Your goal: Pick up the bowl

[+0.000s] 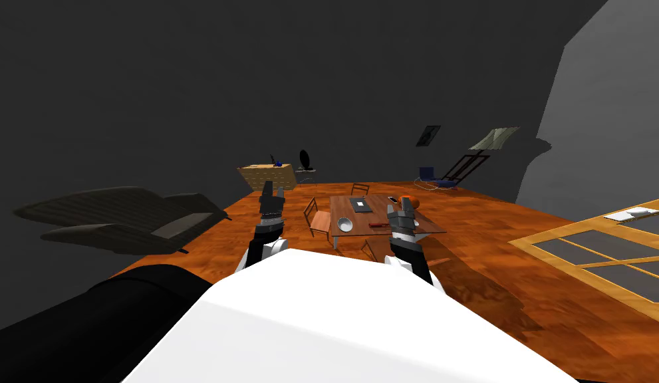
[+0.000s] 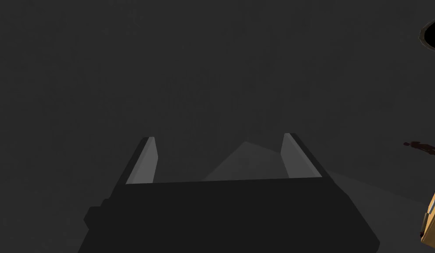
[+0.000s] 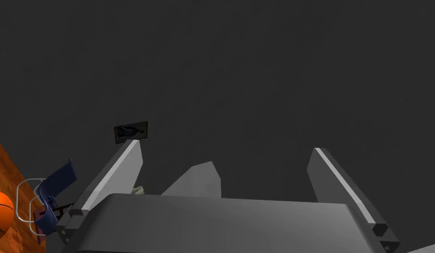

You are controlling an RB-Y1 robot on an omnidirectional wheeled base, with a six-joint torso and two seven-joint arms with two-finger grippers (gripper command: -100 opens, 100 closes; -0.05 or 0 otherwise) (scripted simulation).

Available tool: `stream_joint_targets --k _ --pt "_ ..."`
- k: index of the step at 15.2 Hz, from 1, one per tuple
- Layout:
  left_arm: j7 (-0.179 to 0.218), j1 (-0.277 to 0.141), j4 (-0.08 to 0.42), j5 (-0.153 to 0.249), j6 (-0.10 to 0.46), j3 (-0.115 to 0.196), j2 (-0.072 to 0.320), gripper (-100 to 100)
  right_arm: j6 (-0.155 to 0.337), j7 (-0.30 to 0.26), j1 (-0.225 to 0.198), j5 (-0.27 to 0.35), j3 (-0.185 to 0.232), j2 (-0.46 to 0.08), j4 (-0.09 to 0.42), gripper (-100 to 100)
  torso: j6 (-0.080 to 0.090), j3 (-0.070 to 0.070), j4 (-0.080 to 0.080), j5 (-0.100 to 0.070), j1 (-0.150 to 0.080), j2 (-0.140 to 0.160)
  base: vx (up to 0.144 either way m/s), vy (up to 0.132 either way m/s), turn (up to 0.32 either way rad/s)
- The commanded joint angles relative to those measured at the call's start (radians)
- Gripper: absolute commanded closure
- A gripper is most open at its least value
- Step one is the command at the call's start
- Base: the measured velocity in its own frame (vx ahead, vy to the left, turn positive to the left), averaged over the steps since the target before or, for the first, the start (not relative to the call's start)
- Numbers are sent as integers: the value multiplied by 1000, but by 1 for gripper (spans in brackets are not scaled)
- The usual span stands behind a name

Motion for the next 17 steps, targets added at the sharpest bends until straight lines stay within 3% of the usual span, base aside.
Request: stream_joint_targets --k 1,7,11,12,14,17 --pt "0 0 0 0 0 0 0 0 2 4 -2 8 4 -44 11 -100 0 0 0 0 0 0 0 9 30" --pt "0 0 0 0 0 0 0 0 8 21 -9 40 22 -138 54 -100 0 0 0 0 2 0 2 29 47" --pt "0 0 0 0 0 0 0 0 18 49 -21 93 51 -230 126 -100 0 0 0 1 3 -1 6 52 82" --pt "0 0 0 0 0 0 0 0 18 49 -21 93 51 -230 126 -100 0 0 0 1 4 -1 6 62 75" --pt "0 0 0 0 0 0 0 0 26 72 -30 138 76 -288 180 -100 0 -1 0 1 4 -1 18 70 121" --pt "0 0 0 0 0 0 0 0 31 85 -36 163 90 -319 222 -100 0 -1 0 1 5 -2 21 71 100"
